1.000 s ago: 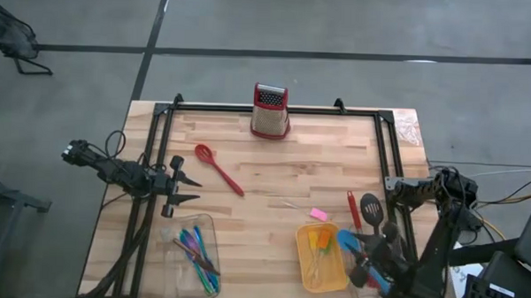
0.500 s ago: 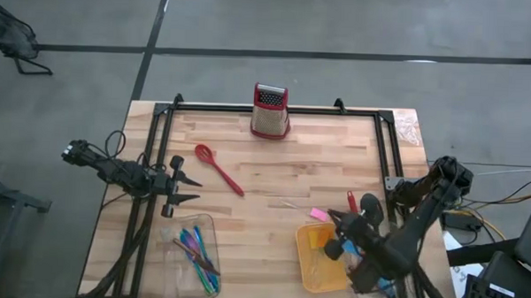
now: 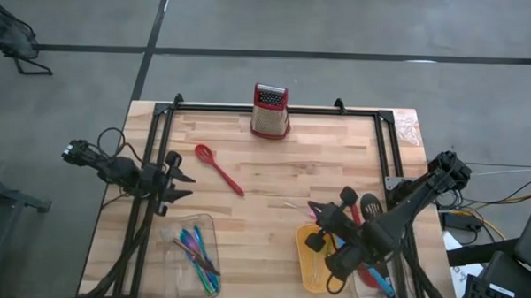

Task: Pick & Place Kitchen Items
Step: Put the red serving spoon into the right transparent bin

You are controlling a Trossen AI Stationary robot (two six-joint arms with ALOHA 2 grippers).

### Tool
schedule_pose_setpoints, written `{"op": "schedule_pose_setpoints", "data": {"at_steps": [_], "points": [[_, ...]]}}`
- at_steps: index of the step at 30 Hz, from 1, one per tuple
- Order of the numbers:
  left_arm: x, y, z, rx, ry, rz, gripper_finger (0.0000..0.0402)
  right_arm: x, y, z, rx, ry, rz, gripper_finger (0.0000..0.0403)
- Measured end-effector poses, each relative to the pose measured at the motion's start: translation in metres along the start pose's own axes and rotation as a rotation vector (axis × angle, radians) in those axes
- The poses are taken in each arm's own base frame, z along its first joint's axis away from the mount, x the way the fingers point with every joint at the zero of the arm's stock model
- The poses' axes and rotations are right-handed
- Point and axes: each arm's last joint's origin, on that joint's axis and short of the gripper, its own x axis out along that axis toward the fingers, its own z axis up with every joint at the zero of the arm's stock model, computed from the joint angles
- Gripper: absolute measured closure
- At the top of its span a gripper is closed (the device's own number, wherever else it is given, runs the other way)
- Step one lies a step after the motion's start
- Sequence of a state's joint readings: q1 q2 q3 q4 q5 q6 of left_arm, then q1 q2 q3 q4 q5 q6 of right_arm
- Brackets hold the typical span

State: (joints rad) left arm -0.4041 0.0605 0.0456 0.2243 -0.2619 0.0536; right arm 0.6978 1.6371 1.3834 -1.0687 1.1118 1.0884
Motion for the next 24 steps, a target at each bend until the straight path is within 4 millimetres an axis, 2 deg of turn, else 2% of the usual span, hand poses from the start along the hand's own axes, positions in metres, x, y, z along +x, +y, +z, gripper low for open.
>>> {"op": "schedule_pose_setpoints", "data": {"at_steps": [3,7,10,14,18,24], "points": [[0.000,0.000,0.001,-0.092,-0.008,-0.003,0.0243,0.005,0.000,0.010,-0.010,0.001,0.031,0.0395],[0.000,0.001,0.005,-0.123,-0.046,0.009,0.0243,0.018,0.007,0.021,-0.044,0.015,0.135,0.0395],[0.000,0.001,0.005,-0.141,-0.052,0.016,0.0243,0.033,0.015,0.028,-0.077,0.005,0.261,0.0395],[0.001,0.004,0.009,-0.193,-0.030,0.122,0.0243,0.058,0.021,0.037,-0.121,-0.035,0.499,0.0395],[0.004,0.005,0.020,-0.179,0.104,0.189,0.0243,0.077,0.020,0.041,-0.165,-0.132,0.666,0.0395],[0.014,0.007,0.046,-0.087,0.394,0.308,0.0243,0.091,0.008,0.036,-0.170,-0.276,0.684,0.0394]]}}
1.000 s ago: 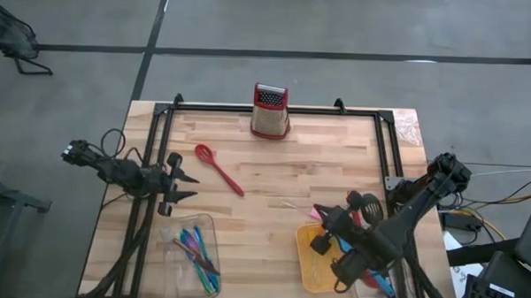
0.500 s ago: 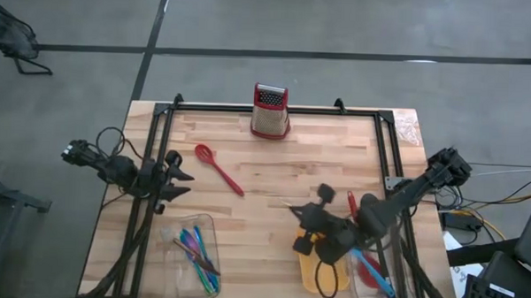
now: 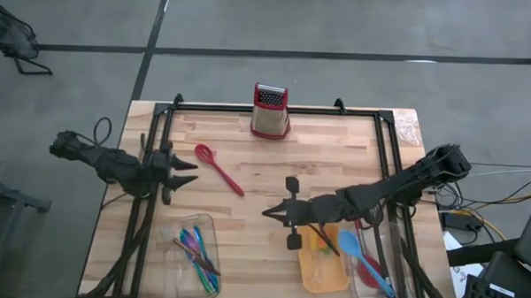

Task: Pick & Place Kitchen Items
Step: Put the red serving spoon into the right transparent bin

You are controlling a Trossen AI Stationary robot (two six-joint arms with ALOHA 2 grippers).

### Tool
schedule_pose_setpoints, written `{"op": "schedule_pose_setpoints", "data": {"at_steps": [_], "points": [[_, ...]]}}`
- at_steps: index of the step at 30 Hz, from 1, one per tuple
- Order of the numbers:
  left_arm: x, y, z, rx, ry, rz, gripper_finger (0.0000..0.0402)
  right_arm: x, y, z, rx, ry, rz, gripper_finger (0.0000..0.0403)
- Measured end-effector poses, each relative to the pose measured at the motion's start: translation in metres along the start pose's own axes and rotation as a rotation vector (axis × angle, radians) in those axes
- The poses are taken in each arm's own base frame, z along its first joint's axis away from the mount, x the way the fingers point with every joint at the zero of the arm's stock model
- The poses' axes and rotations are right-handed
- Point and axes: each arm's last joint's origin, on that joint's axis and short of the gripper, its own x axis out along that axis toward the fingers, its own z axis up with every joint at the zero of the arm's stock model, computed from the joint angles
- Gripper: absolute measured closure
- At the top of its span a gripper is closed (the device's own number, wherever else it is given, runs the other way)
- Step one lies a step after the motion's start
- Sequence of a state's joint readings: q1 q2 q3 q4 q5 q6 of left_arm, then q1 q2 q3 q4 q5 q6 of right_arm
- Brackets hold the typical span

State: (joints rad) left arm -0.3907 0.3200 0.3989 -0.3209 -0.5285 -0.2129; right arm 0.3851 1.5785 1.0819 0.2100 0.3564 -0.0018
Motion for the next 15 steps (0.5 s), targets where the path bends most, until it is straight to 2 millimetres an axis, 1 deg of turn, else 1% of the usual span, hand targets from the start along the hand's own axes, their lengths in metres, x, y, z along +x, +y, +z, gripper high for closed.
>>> {"op": "schedule_pose_setpoints", "data": {"at_steps": [3,7,10,15], "points": [[0.004,0.000,0.015,0.077,0.156,0.132,0.0243,-0.002,-0.002,-0.012,0.010,0.002,-0.004,0.0394],[0.017,-0.004,0.032,0.236,0.345,0.207,0.0243,-0.004,-0.003,-0.025,0.051,0.001,-0.004,0.0394],[0.036,-0.008,0.042,0.353,0.435,0.247,0.0240,-0.005,-0.003,-0.034,0.052,0.004,-0.005,0.0394],[0.071,-0.012,0.043,0.448,0.601,0.244,0.0223,-0.005,-0.003,-0.040,0.072,0.019,-0.005,0.0394]]}}
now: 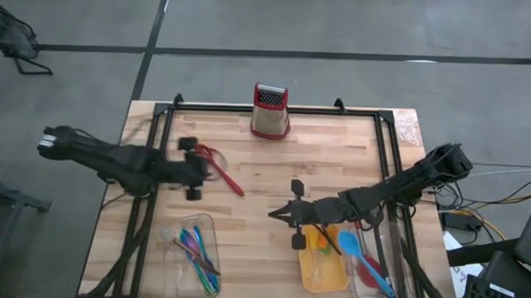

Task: Pick & Place Kitchen Items
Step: Put the red serving spoon into the right transparent bin

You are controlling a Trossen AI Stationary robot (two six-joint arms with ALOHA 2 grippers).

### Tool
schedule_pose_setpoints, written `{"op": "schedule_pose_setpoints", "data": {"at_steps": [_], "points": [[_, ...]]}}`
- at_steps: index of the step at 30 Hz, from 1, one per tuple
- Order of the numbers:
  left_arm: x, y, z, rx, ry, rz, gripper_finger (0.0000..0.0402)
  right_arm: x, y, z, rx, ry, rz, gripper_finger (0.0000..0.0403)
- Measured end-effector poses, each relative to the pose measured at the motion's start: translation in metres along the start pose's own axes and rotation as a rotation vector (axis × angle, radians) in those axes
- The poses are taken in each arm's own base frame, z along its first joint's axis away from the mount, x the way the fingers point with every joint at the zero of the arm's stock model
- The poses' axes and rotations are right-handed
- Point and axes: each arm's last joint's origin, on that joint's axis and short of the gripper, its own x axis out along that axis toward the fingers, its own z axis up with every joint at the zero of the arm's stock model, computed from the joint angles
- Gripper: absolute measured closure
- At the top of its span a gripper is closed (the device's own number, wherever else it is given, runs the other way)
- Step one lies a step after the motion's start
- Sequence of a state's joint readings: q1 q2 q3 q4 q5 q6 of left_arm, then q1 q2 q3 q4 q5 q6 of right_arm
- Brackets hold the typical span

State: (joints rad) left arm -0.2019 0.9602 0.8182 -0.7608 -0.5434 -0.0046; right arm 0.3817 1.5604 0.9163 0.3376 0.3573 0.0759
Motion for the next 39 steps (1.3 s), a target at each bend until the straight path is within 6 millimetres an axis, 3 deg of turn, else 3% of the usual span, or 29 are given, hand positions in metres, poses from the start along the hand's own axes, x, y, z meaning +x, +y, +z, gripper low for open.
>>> {"op": "schedule_pose_setpoints", "data": {"at_steps": [6,10,20,28,39], "points": [[0.037,-0.001,0.013,0.083,0.159,-0.158,0.0202,0.000,0.001,0.000,0.001,-0.003,0.002,0.0394],[0.061,0.007,0.006,0.158,0.320,-0.125,0.0207,-0.001,0.003,0.003,0.002,-0.012,0.008,0.0394],[0.108,0.033,-0.003,0.147,0.436,-0.228,0.0222,-0.001,0.003,0.003,0.004,-0.015,0.009,0.0394],[0.141,0.028,-0.015,0.194,0.548,-0.283,0.0225,-0.002,0.005,0.004,0.006,-0.013,0.058,0.0394],[0.170,0.018,-0.024,0.287,0.629,-0.281,0.0226,-0.002,0.005,0.004,0.006,-0.015,0.062,0.0394]]}}
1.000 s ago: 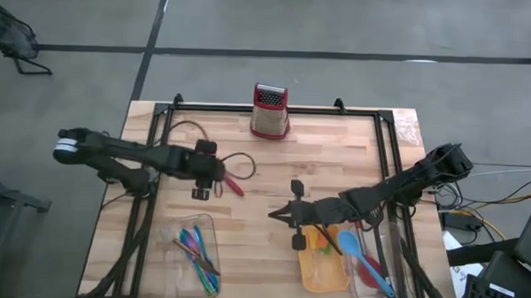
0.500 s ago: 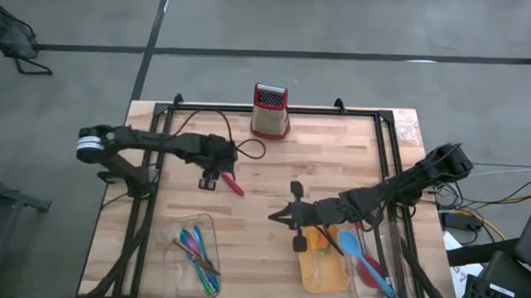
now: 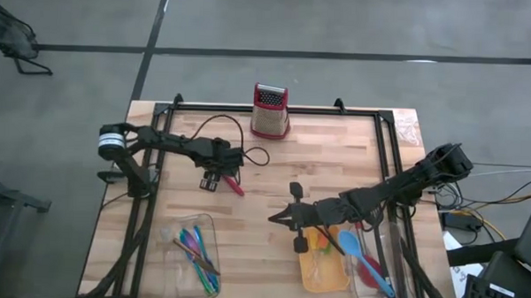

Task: Pick & Place Kitchen Items
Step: Put the red serving spoon into the right transparent bin

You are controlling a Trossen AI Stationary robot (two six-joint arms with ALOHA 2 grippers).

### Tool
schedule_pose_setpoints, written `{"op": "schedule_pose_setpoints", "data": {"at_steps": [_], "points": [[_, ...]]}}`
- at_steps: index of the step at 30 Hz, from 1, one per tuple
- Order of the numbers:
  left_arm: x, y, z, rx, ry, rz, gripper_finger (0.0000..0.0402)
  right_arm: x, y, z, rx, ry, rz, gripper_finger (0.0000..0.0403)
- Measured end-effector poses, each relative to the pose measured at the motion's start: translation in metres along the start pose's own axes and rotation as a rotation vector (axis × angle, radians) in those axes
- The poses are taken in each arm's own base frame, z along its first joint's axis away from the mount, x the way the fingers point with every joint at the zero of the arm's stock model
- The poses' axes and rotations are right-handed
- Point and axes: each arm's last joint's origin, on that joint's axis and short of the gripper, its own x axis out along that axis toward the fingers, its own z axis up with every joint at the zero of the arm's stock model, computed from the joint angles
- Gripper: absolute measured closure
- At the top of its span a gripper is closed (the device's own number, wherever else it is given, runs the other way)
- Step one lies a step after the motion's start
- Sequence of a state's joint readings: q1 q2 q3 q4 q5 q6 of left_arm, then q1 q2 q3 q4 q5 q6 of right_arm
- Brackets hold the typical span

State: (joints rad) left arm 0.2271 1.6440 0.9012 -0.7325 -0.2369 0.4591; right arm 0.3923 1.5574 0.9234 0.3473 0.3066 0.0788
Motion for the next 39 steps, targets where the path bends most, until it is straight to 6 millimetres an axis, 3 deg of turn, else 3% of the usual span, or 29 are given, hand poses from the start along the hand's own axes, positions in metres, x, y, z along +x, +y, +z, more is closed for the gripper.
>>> {"op": "schedule_pose_setpoints", "data": {"at_steps": [4,11,20,29,36,39], "points": [[0.003,-0.001,0.001,0.007,0.011,-0.011,0.0251,0.000,0.000,0.000,0.000,-0.001,0.001,0.0394],[-0.001,0.002,0.003,0.047,-0.021,0.018,0.0351,0.000,0.000,0.000,0.000,-0.001,0.001,0.0394],[-0.016,0.005,0.010,0.015,-0.056,0.019,0.0355,-0.003,0.004,0.000,0.012,0.009,0.014,0.0394],[-0.062,-0.008,0.020,0.029,-0.160,0.030,0.0355,-0.010,0.009,-0.003,0.007,0.070,0.018,0.0394],[-0.103,-0.016,0.033,-0.046,-0.373,-0.347,0.0355,0.003,0.008,-0.023,-0.126,0.148,-0.116,0.0390],[-0.114,-0.015,0.037,-0.075,-0.427,-0.458,0.0355,0.012,0.011,-0.022,-0.176,0.150,-0.141,0.0373]]}}
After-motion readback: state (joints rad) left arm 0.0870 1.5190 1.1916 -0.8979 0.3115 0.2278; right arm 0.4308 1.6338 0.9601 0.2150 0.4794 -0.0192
